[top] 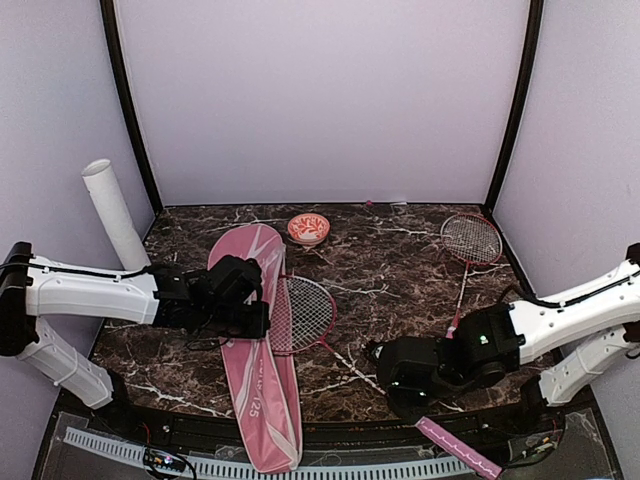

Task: Pack up the badminton gear
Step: Pick up the racket bag from the center of the board, then place the racket in the racket bag.

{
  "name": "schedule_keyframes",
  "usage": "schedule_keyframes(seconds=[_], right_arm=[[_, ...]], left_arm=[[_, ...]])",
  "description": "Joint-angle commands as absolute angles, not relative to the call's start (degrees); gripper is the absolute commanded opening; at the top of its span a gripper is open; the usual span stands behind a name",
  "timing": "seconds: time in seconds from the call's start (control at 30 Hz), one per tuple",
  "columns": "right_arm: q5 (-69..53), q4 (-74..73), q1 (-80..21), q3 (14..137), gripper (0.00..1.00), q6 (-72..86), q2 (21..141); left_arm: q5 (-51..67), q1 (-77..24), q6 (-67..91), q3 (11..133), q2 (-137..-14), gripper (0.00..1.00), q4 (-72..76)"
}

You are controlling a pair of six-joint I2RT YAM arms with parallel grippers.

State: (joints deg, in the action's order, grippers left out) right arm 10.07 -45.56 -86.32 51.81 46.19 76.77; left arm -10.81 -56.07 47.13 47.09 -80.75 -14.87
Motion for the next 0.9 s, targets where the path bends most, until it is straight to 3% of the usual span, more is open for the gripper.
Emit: schedule_keyframes(seconds=[0.0, 0.87], right_arm=[[10.8, -40.8, -86.7, 56.7, 0.0, 44.4, 81.3], [8.6, -30.4, -77.9, 78.3, 0.0, 52.7, 106.2]], left_arm=[[-8.8, -55.7, 45.3, 46.0, -78.6, 0.0, -11.3], [-3.5, -55.8, 42.8, 44.1, -80.4, 0.0, -5.3]])
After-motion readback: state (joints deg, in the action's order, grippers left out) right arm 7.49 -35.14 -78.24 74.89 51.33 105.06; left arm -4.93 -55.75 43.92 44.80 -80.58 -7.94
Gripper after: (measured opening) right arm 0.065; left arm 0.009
